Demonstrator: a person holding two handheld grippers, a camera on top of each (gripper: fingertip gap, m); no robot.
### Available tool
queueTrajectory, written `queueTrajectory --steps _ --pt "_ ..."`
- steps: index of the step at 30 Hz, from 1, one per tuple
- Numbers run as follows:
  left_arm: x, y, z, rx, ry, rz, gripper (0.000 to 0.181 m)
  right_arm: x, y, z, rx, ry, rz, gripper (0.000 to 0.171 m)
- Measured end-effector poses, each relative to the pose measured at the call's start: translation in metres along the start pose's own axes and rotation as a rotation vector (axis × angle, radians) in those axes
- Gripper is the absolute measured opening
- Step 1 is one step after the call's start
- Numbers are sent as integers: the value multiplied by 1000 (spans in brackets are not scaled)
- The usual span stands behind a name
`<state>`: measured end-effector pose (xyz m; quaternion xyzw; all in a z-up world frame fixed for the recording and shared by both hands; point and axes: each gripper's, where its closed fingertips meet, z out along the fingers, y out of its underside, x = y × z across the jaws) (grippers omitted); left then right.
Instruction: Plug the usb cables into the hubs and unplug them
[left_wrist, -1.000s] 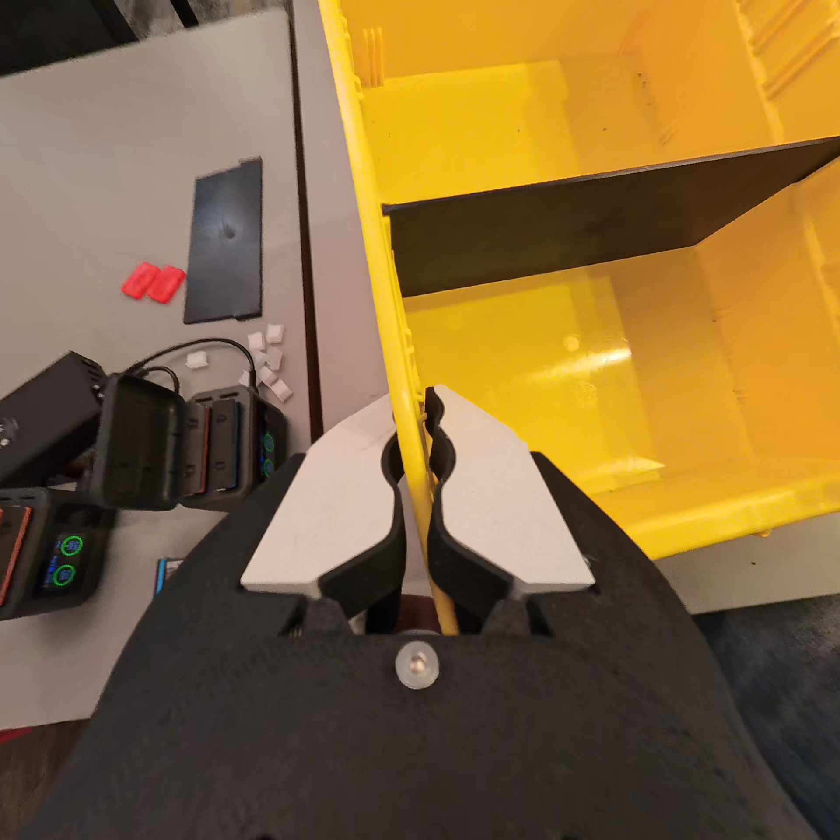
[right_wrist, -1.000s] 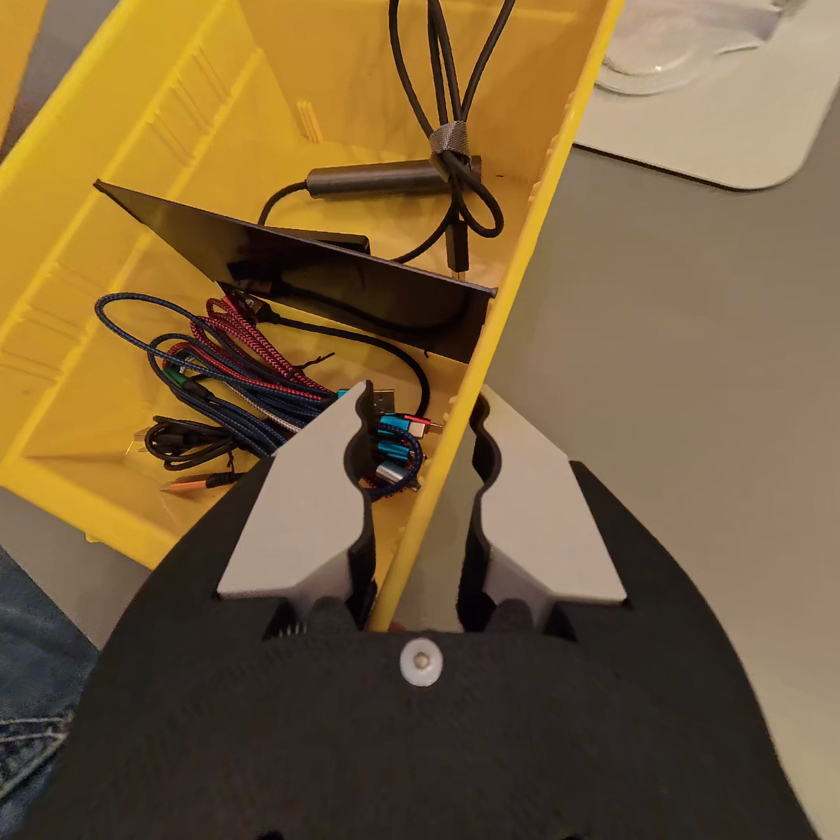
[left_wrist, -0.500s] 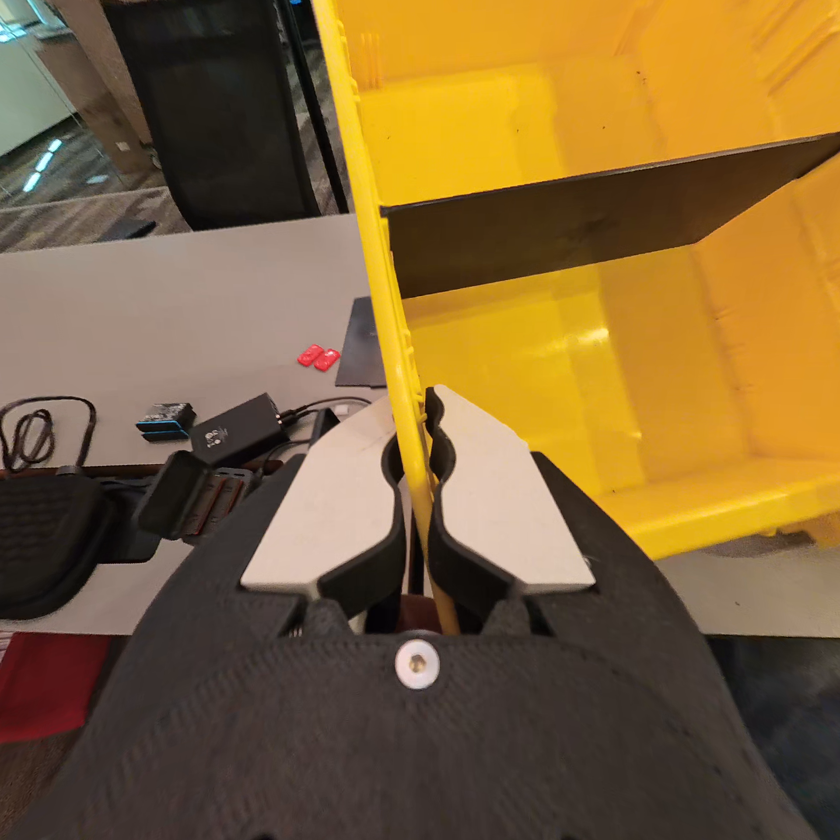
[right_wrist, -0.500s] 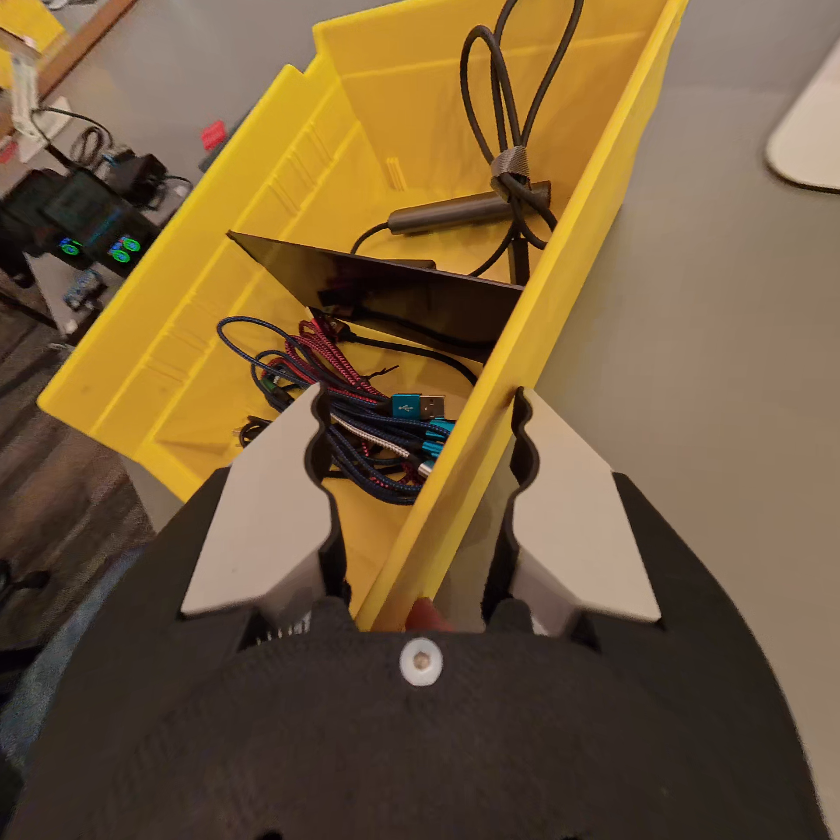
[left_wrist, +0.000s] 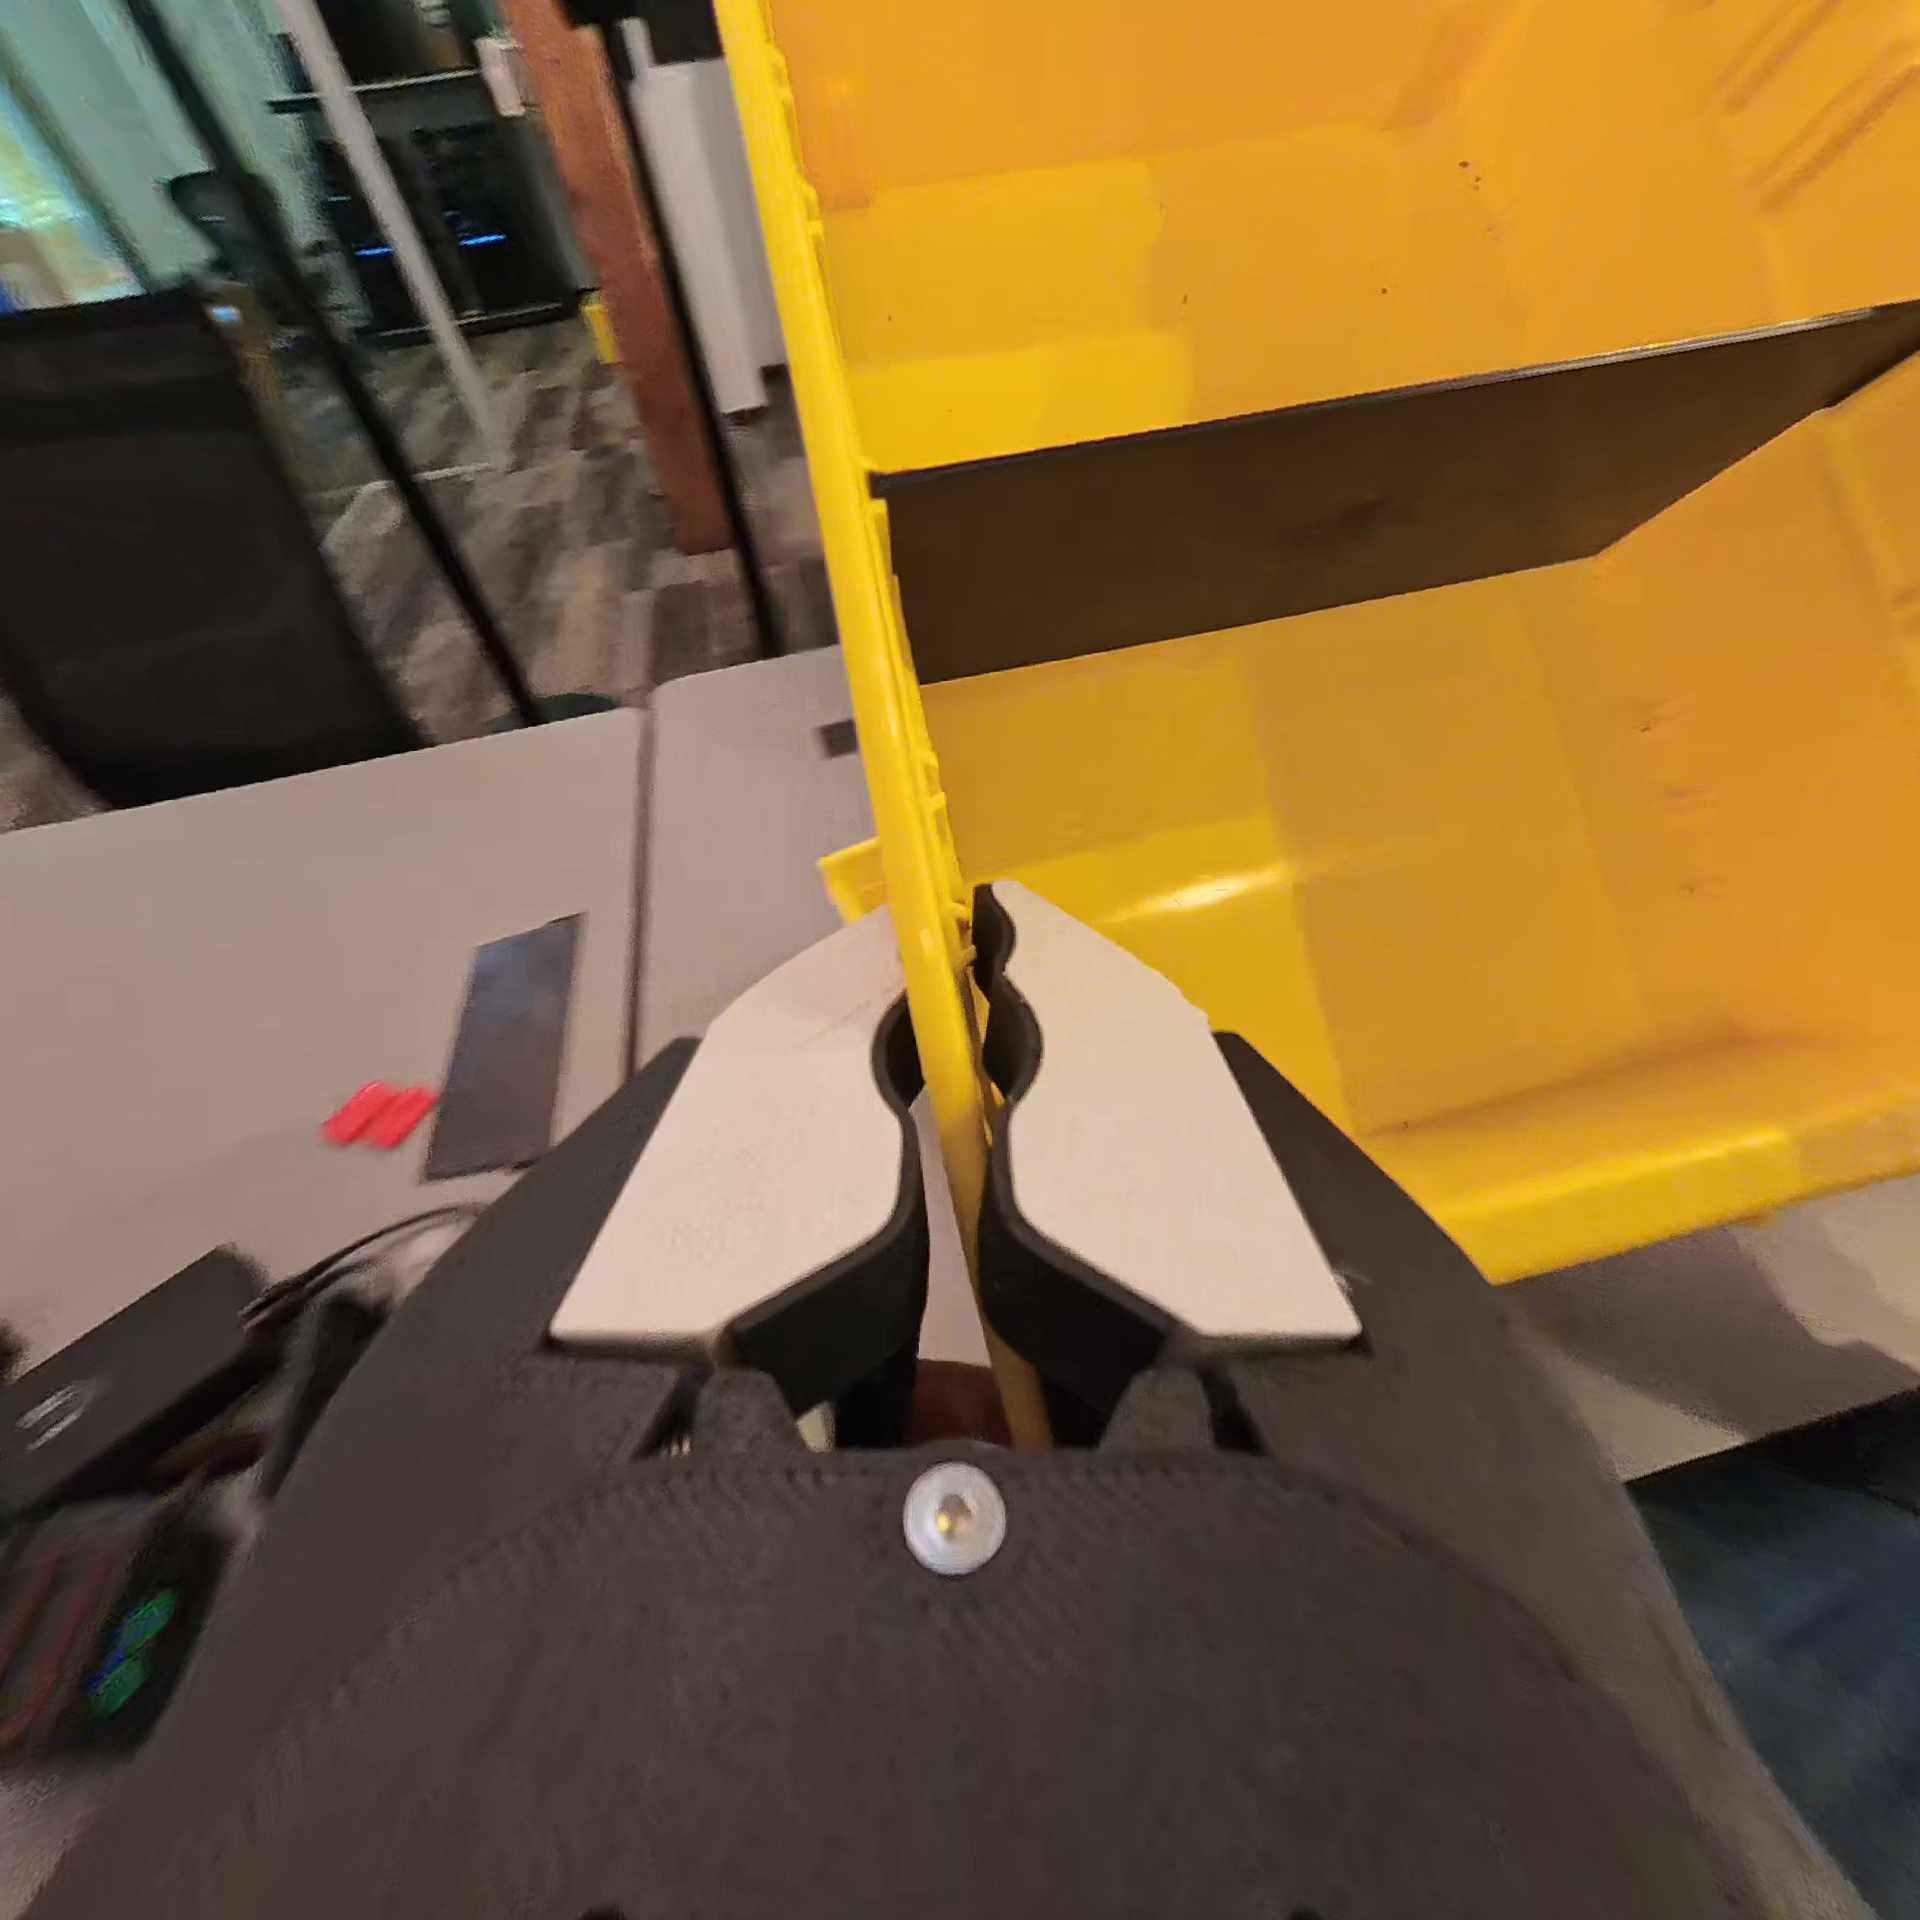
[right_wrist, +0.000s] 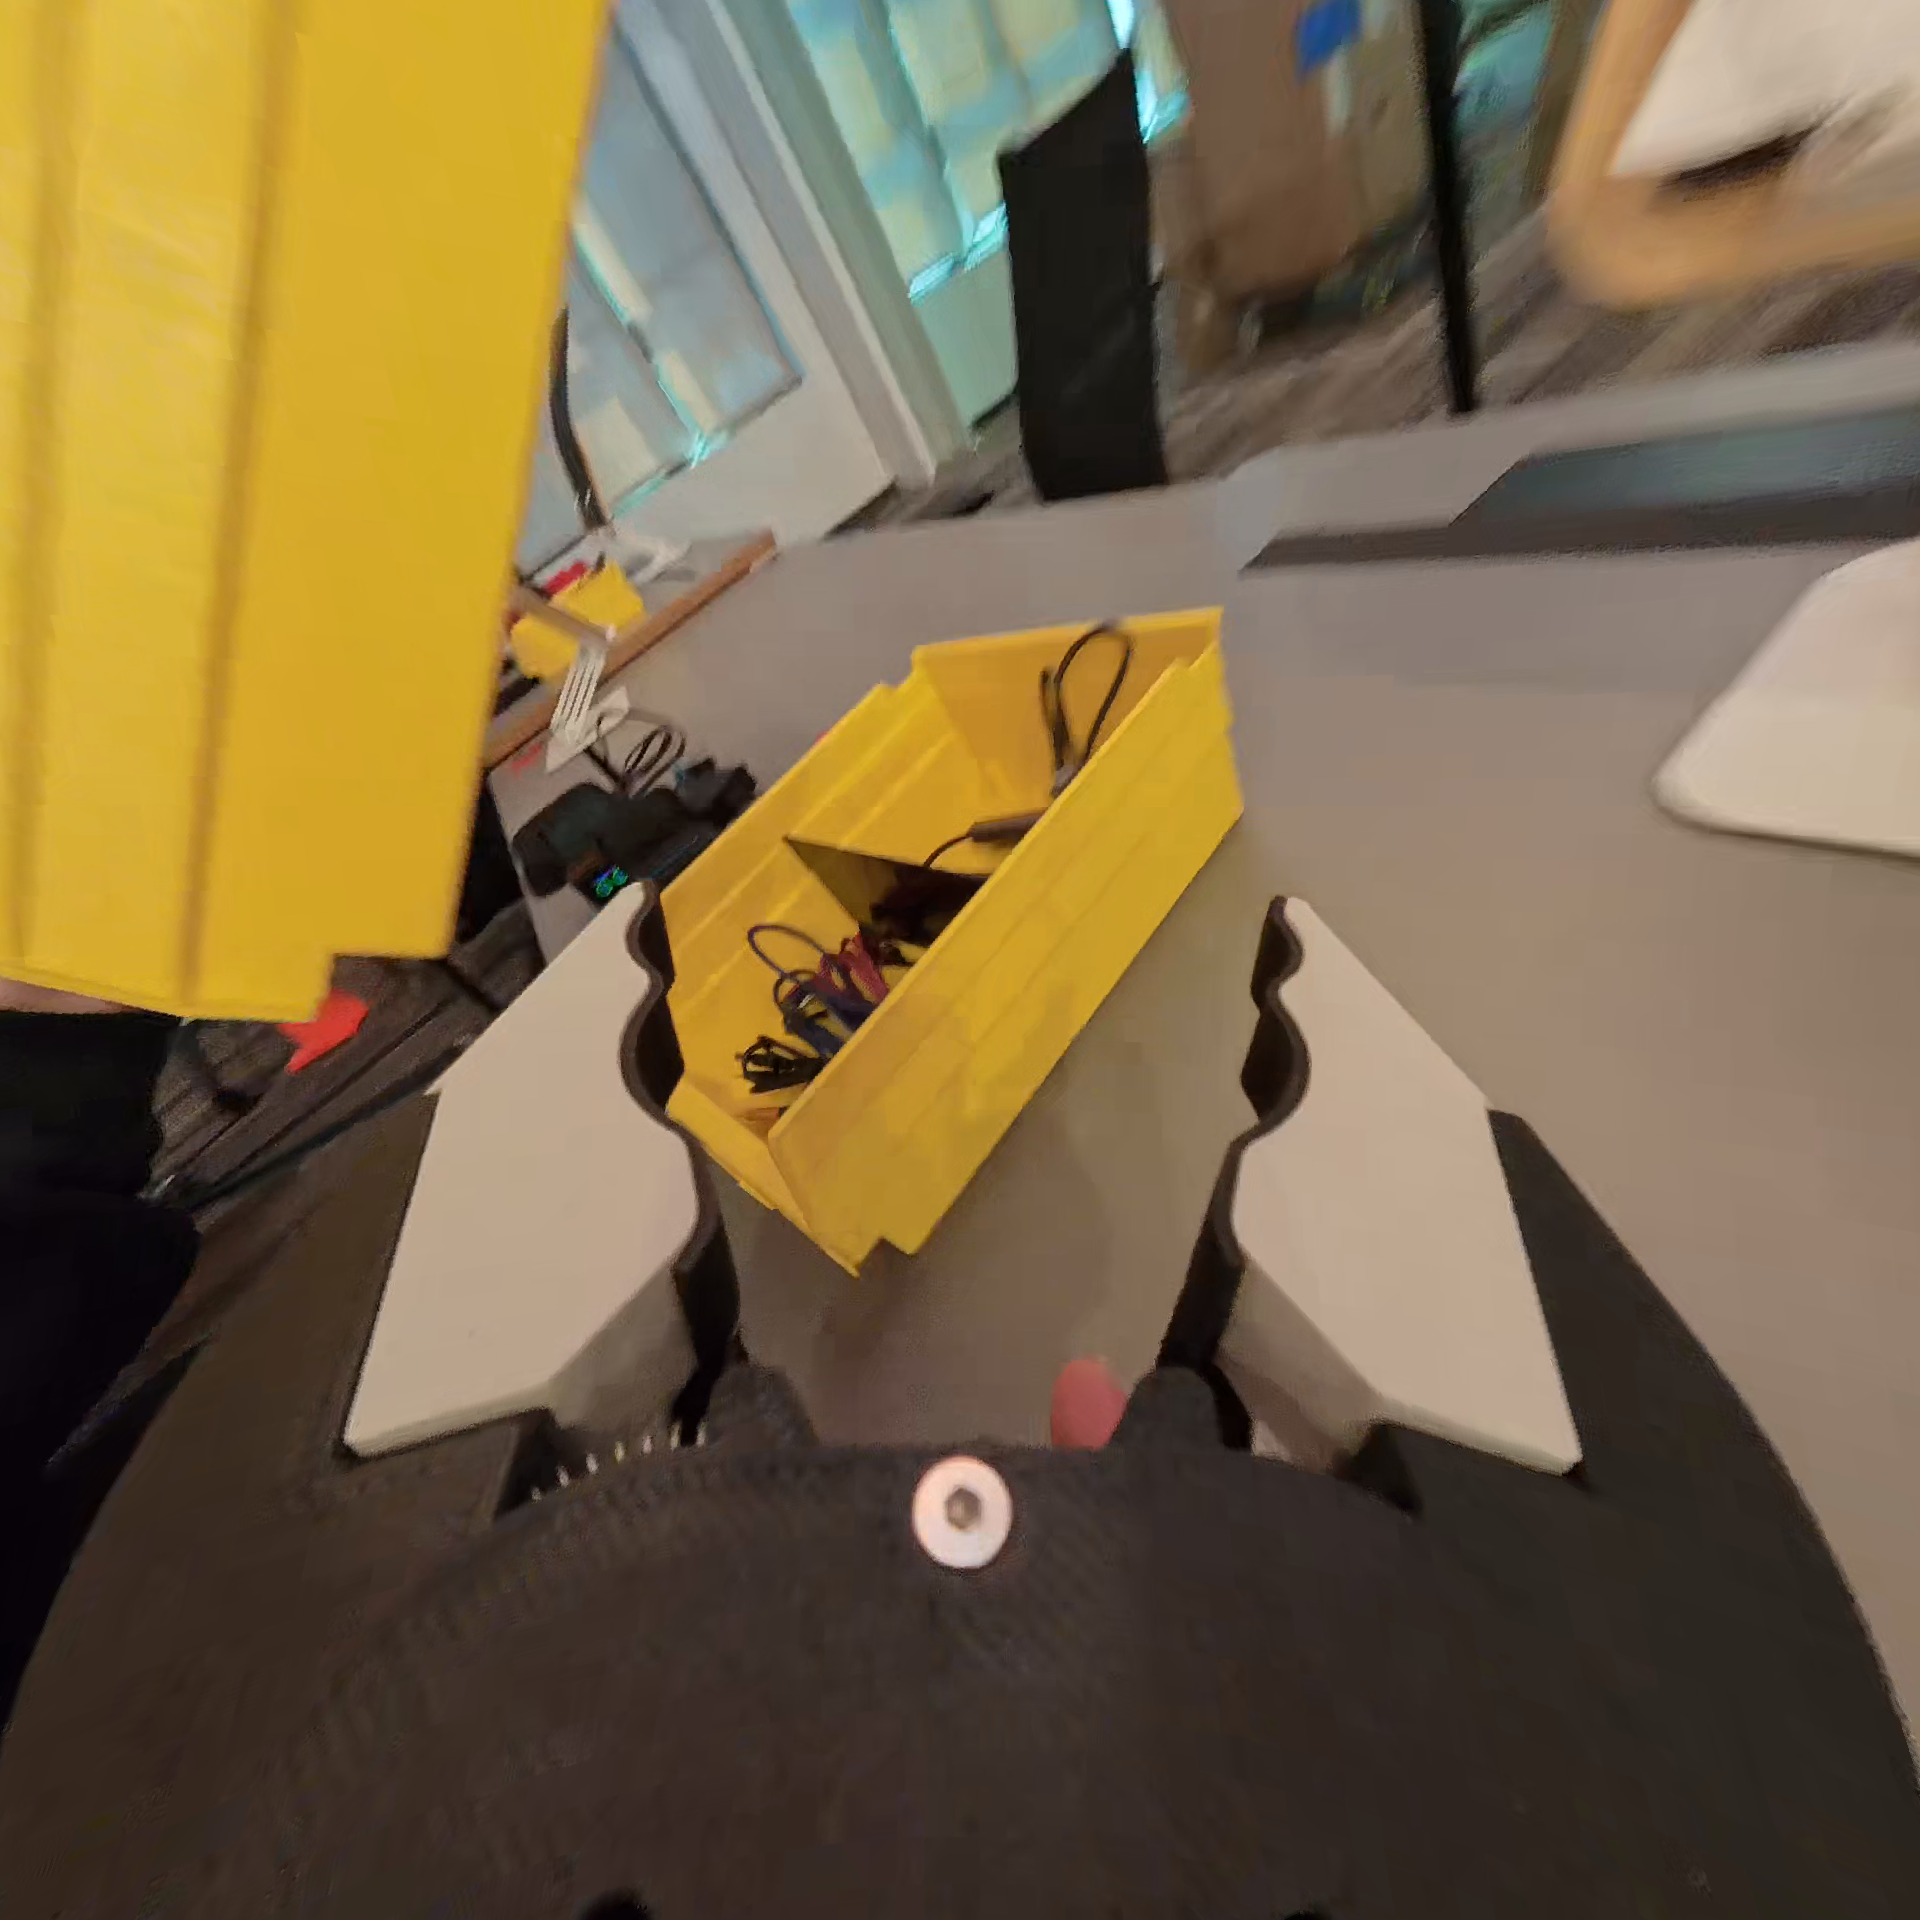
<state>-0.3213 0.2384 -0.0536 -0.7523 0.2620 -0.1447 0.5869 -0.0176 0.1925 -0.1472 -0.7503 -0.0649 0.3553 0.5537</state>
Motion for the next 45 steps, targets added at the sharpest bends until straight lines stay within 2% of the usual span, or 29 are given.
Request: queueTrajectory --steps 3,5,6,7,9,11,14,16,18,19,20,21,23,29,32,37,39,41,42,43,45 --pt "64 -8 43 -2 139 -2 4 -4 -32 -77 160 -13 -41 109" --pt "110 -9 74 -26 232 16 4 -12 -45 -135 310 -5 -106 83" --pt "134 -10 88 -40 271 34 5 -15 -48 -158 377 30 -153 84" --pt "158 -11 102 -56 308 51 5 -13 -45 -173 387 82 -191 94" --pt "208 -9 128 -90 374 95 5 -12 -40 -192 382 157 -236 107" --pt "258 -2 151 -128 445 113 5 -15 -39 -203 398 166 -245 108" --pt "325 16 179 -195 549 116 5 11 -23 -204 317 286 -261 117" --pt "356 30 194 -235 596 96 5 27 -23 -215 344 298 -203 118" --pt "378 45 207 -267 588 123 5 54 -16 -223 295 399 -198 119" --pt "390 51 212 -281 599 105 5 64 -12 -225 272 438 -201 127" --pt "400 59 217 -306 618 75 5 72 -11 -228 266 462 -181 134" --pt "408 67 222 -330 632 50 5 80 -11 -233 270 486 -172 133" --pt "424 80 230 -362 655 10 5 103 -6 -242 221 571 -184 119" --pt "455 109 244 -450 673 6 12 147 6 -259 131 632 -137 102" --pt "470 119 242 -470 716 -5 26 166 12 -270 92 671 -117 90" --pt "497 114 232 -450 815 -40 54 201 23 -295 3 772 -112 57" --pt "509 110 223 -448 904 -65 68 217 29 -307 -48 813 -118 45" --pt "512 101 215 -454 1012 -192 69 237 42 -319 -150 875 -124 45" --pt "507 95 215 -451 1036 -264 77 247 51 -322 -206 896 -112 49" --pt "499 92 216 -455 1047 -308 78 253 56 -324 -233 900 -103 44" --pt "476 93 218 -439 1015 -293 86 262 57 -327 -246 928 -116 42"
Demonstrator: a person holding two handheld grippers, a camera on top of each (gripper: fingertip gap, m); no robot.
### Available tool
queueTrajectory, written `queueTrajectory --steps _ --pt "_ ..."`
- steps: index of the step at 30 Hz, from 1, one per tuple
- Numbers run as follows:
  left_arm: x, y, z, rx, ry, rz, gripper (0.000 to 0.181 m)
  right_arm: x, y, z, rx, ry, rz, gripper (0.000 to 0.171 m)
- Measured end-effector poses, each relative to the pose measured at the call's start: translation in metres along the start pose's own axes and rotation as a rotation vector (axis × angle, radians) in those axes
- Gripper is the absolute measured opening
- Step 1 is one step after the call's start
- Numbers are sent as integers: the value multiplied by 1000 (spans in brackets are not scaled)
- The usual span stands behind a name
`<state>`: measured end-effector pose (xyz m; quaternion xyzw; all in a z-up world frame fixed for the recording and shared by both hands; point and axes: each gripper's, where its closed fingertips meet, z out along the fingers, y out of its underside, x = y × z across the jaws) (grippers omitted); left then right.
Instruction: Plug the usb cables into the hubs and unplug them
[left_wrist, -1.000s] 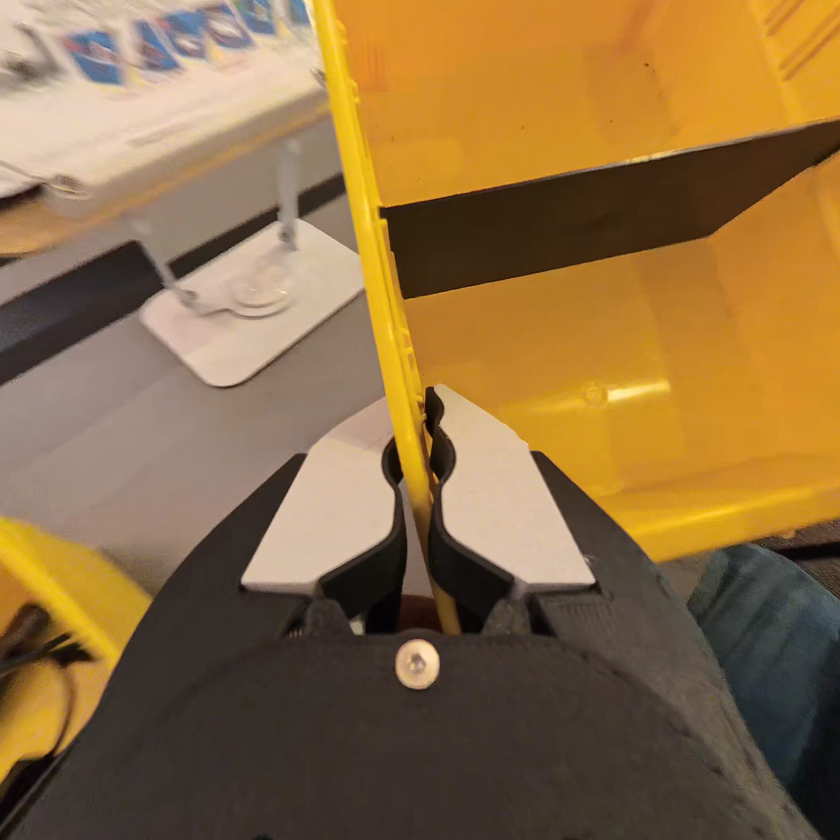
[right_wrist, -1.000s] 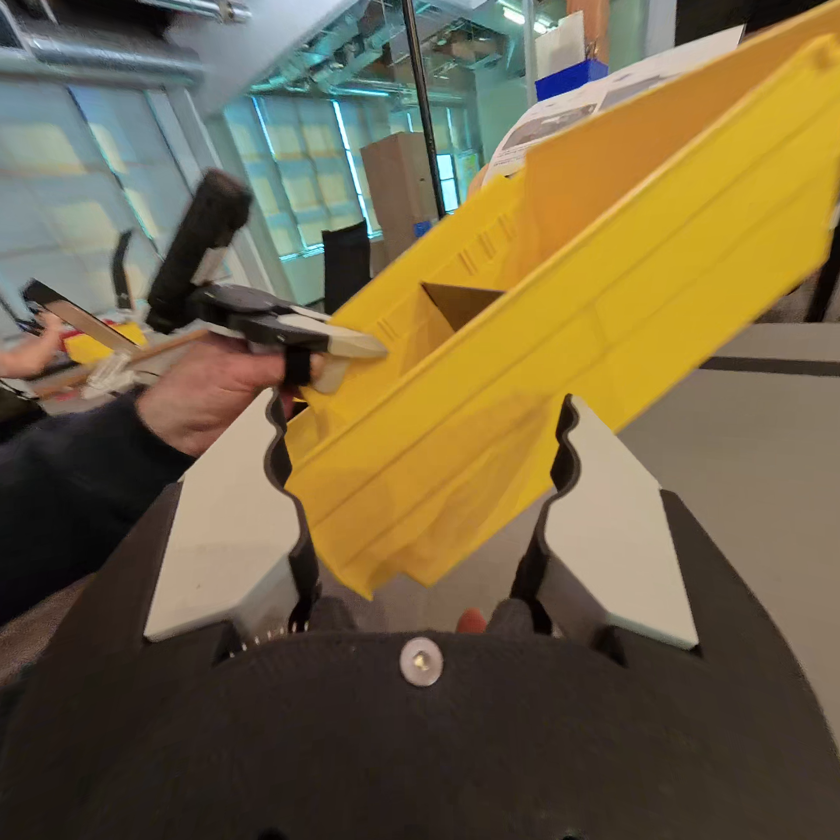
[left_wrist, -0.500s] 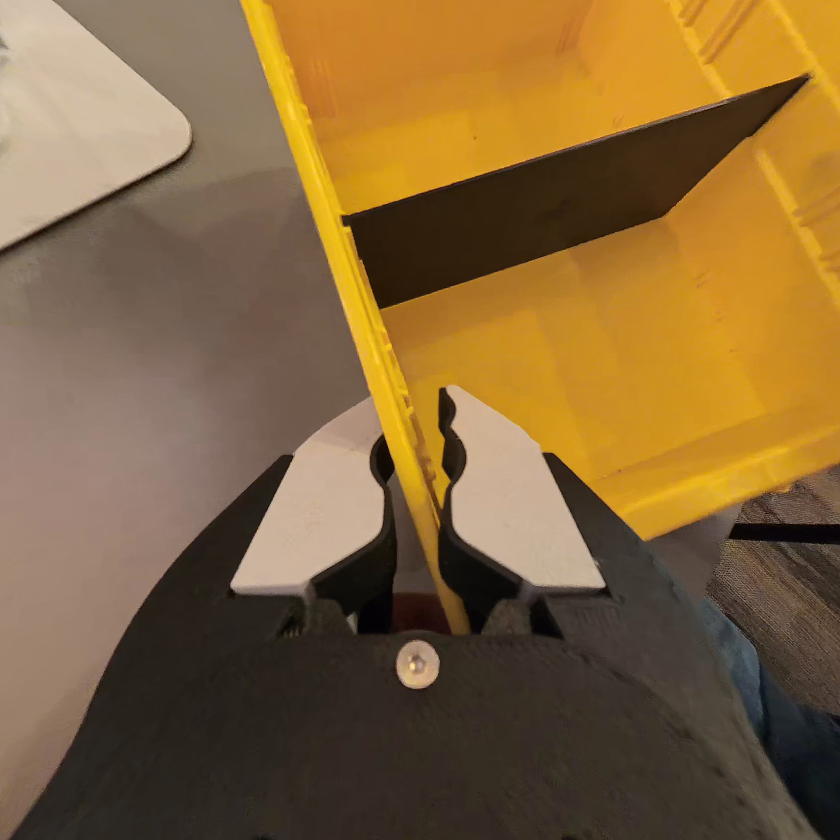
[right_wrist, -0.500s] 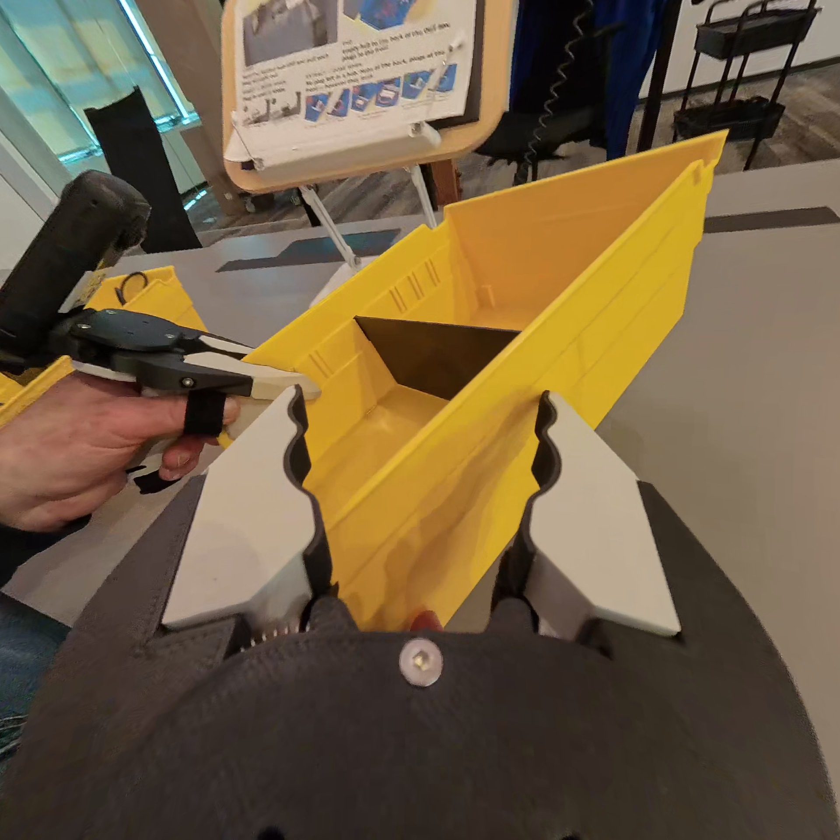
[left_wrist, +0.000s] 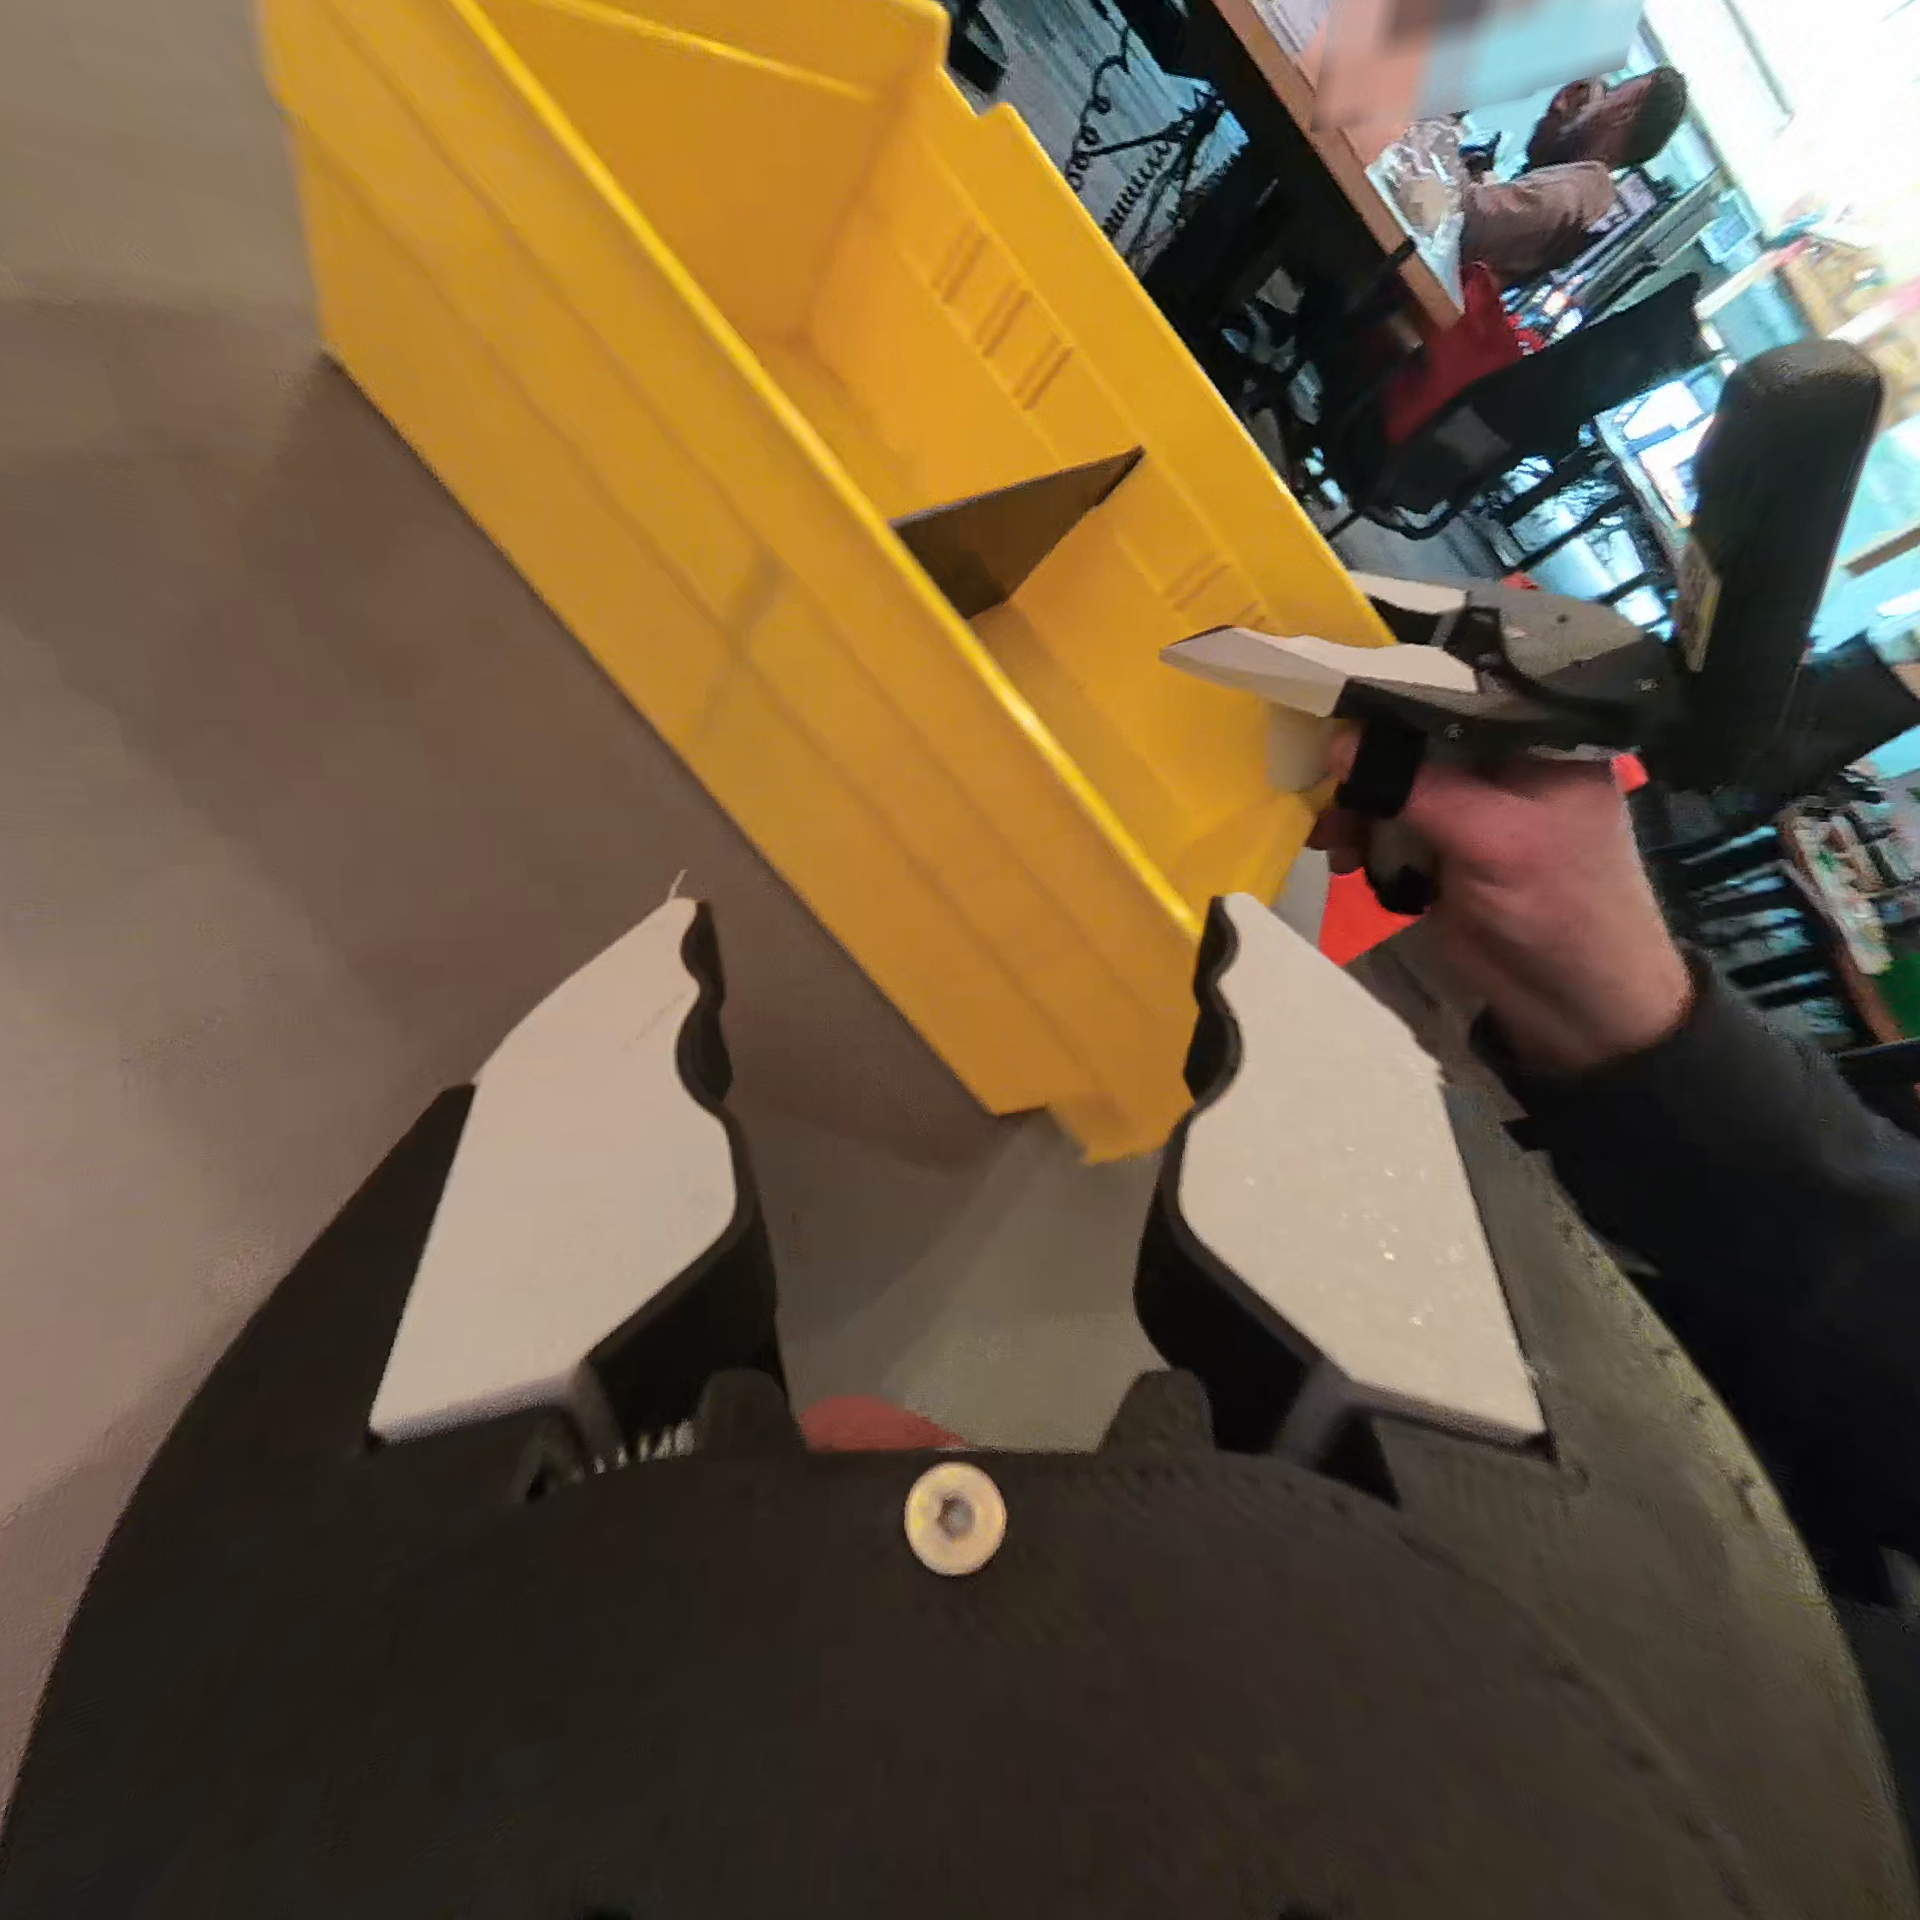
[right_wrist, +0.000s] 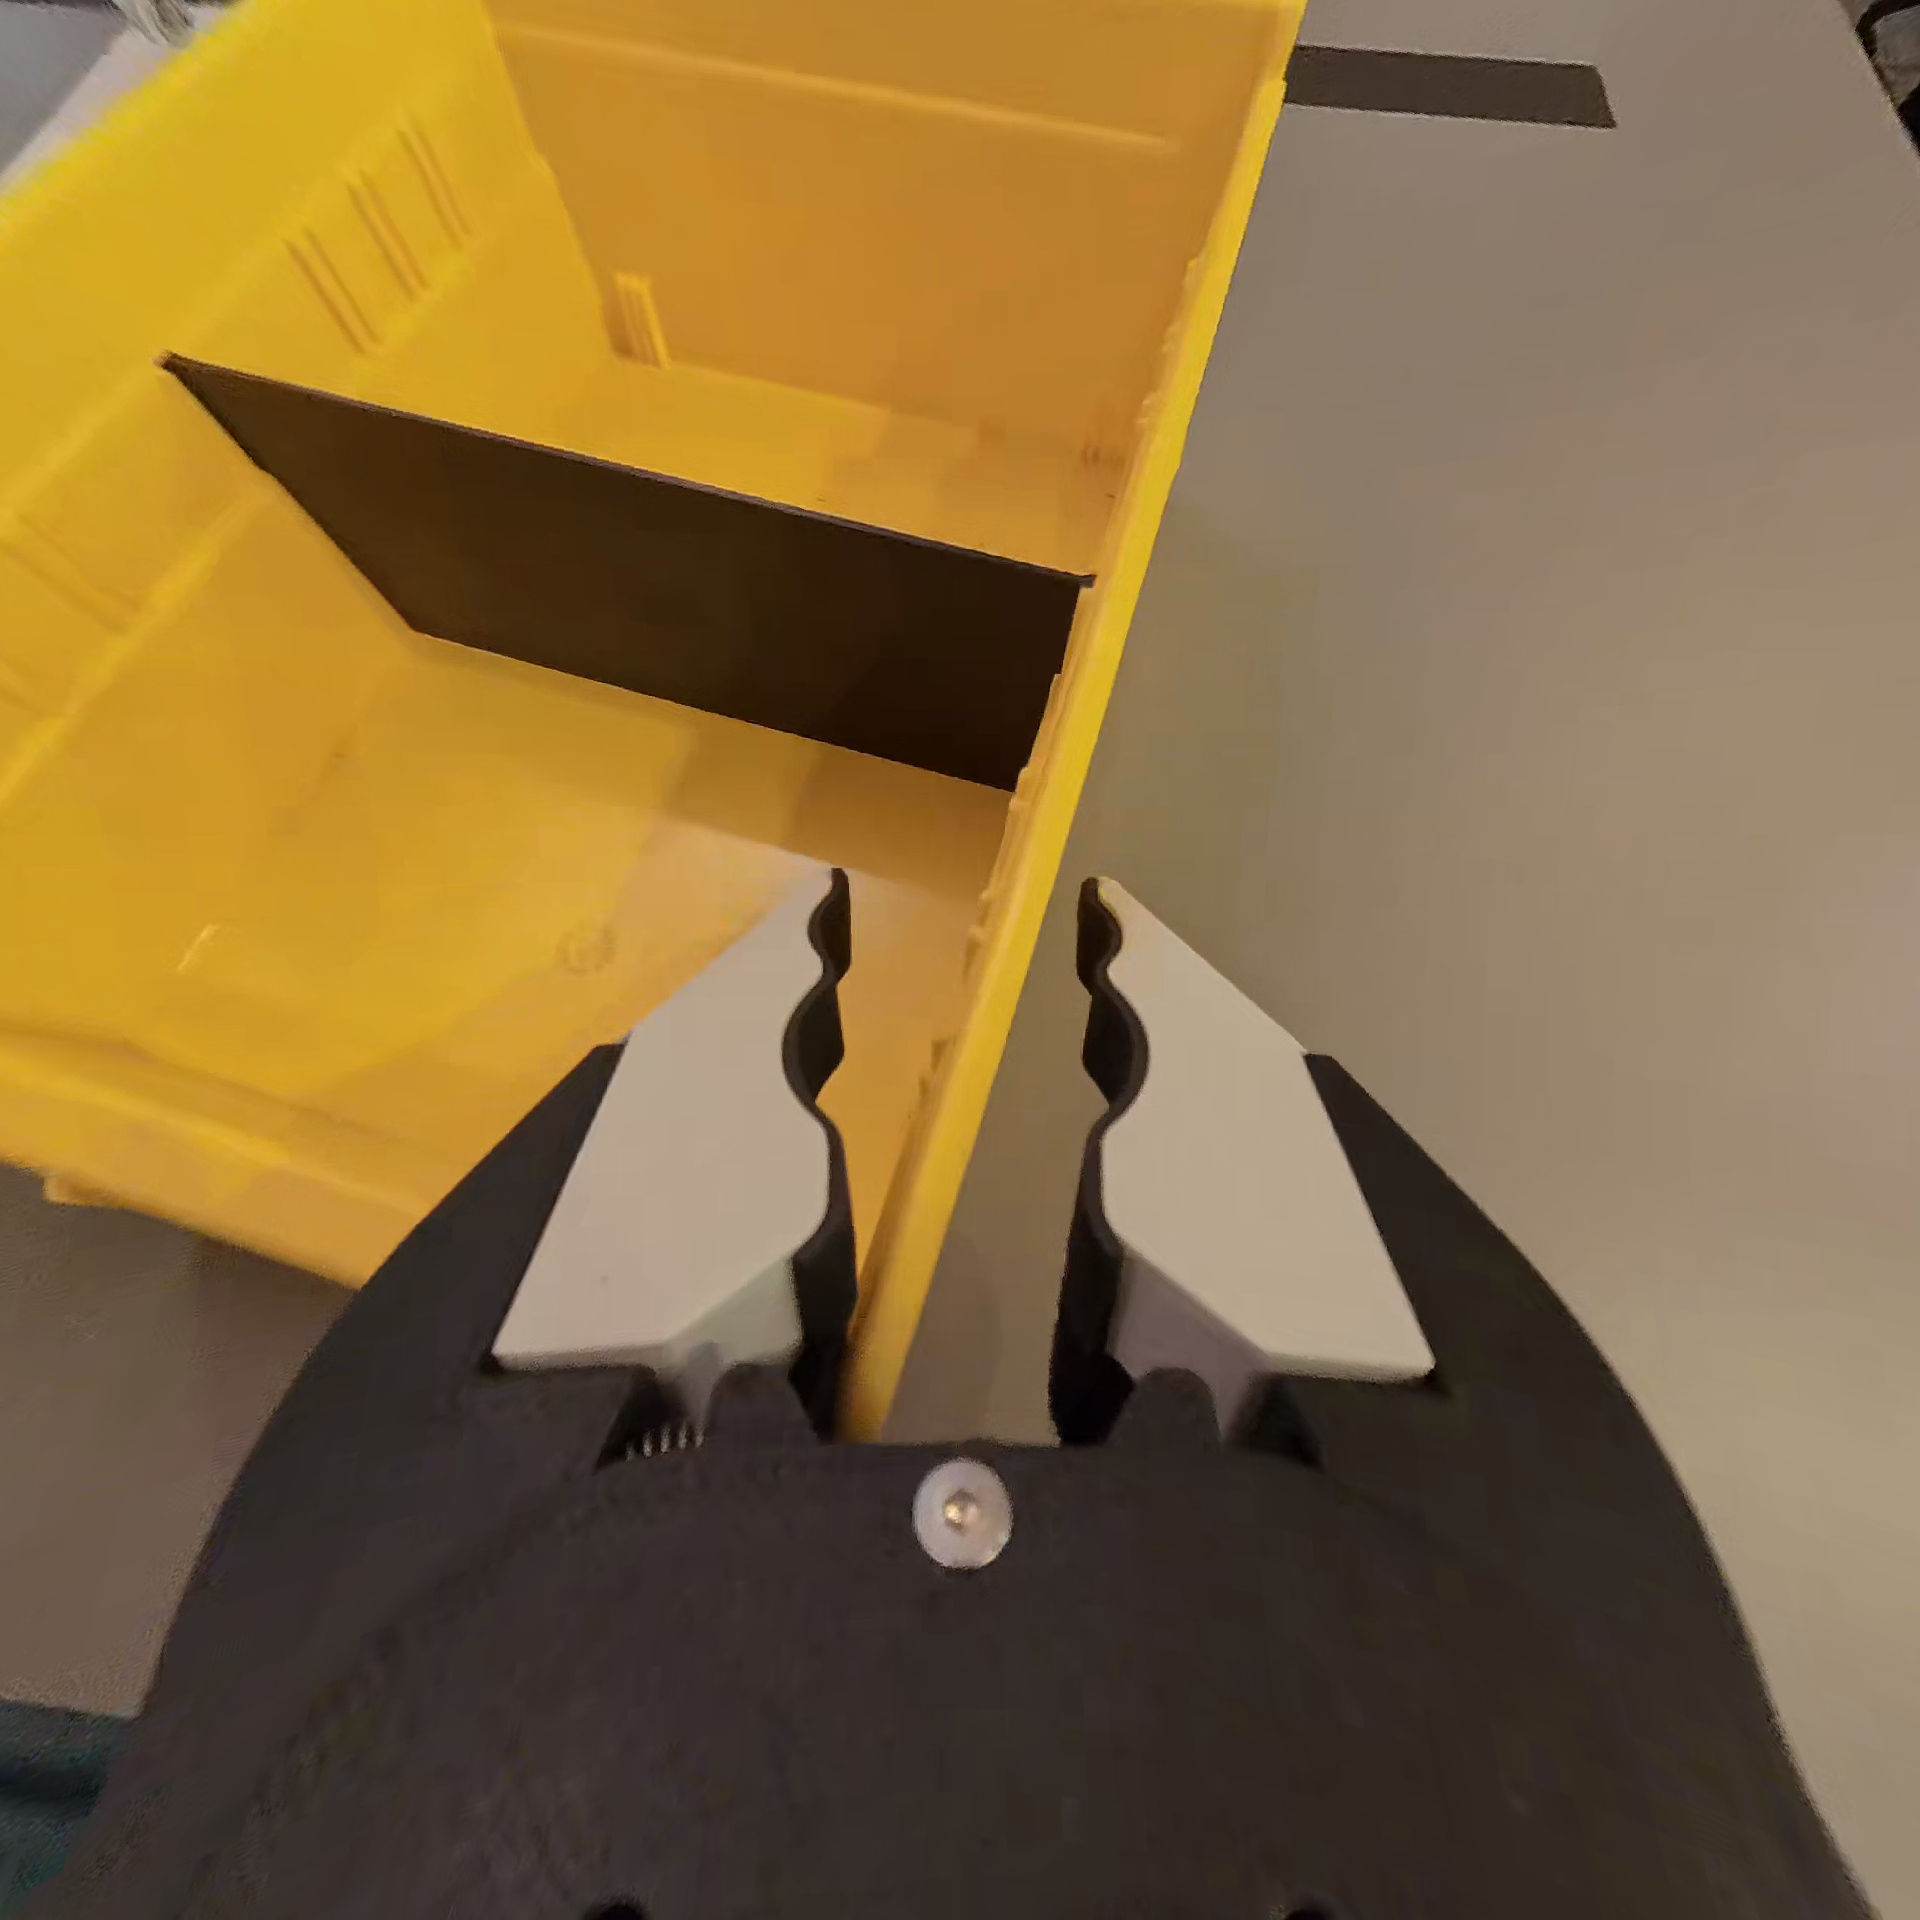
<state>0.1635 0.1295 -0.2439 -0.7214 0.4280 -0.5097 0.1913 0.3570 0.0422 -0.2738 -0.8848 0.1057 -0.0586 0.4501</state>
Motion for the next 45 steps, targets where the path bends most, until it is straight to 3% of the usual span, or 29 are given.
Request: queueTrajectory --steps 3,7,9,13,15,20,35,40,43,45 --pt "-23 -2 -37 66 -85 15 96 14 0 3 -27 64 -85 28" --pt "-74 7 -89 130 -332 23 106 31 -2 8 -48 42 -73 4" --pt "-103 13 -115 152 -484 25 112 39 -2 10 -60 12 -63 3" --pt "-139 14 -151 257 -613 -70 113 58 -3 12 -69 7 -72 3" --pt "-152 12 -161 281 -673 -82 122 68 -4 13 -68 13 -63 3" --pt "-180 6 -178 321 -783 -85 125 99 -3 13 -76 28 -53 3" --pt "-255 -12 -229 369 -934 -181 134 168 4 4 -81 66 -30 4" --pt "-229 -2 -206 216 -852 -87 131 187 8 -1 -89 91 -47 7" --pt "-172 -10 -201 212 -775 30 129 194 10 -6 -113 102 -90 27" --pt "-133 -13 -212 202 -772 127 127 195 5 -13 -90 103 -109 28"
